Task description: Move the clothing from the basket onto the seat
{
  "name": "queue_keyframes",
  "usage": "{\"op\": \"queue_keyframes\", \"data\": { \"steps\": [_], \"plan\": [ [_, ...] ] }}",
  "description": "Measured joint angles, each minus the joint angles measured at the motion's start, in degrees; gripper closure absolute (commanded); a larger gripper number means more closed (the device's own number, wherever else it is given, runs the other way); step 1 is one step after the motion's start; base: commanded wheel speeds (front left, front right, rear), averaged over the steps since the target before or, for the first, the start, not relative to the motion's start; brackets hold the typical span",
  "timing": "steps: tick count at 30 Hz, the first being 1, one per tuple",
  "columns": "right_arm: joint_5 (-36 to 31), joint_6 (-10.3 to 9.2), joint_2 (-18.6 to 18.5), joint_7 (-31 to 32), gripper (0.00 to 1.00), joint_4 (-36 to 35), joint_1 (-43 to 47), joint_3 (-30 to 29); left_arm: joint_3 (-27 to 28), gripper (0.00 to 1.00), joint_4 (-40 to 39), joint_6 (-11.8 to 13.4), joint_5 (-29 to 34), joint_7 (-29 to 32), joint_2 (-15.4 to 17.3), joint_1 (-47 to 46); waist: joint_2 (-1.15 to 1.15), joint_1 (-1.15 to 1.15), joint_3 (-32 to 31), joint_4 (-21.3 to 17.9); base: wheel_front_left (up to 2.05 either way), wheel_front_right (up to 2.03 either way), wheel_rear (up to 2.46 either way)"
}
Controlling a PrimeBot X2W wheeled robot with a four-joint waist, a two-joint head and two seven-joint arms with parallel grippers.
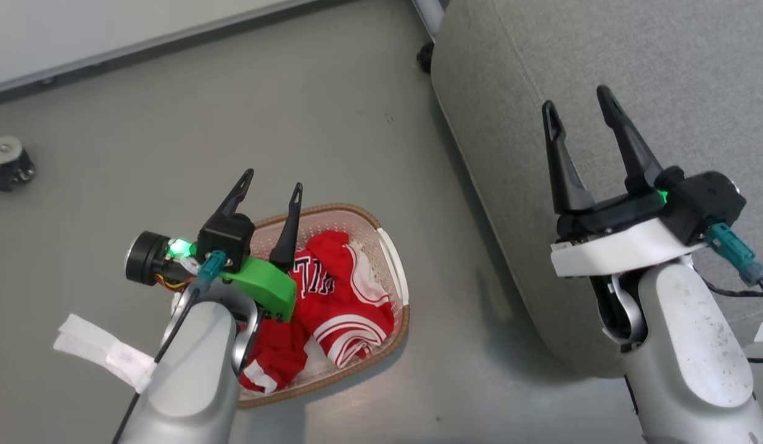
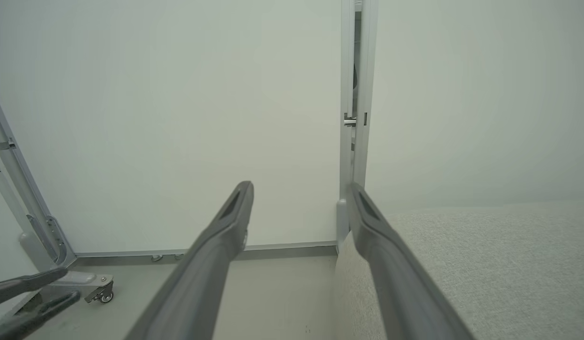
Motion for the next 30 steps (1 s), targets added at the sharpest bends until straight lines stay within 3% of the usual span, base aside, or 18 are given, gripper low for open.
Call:
{"op": "queue_keyframes", "data": {
  "steps": [17,30],
  "plan": [
    [2.8,0.01,0.0,0.0,0.00,-4.9,-9.3,3.0,-3.5,0.00,20.9,-0.7,2.7,0.0,2.9,-13.1,0.00,0.01,17.3,-7.0,0.00,0.00,0.00],
    [3.8,0.01,0.0,0.0,0.00,-7.3,-12.1,4.0,-4.2,0.00,33.3,0.7,2.9,0.0,5.1,-20.5,0.00,0.01,27.1,-10.4,0.00,0.00,0.00]
  ]
}}
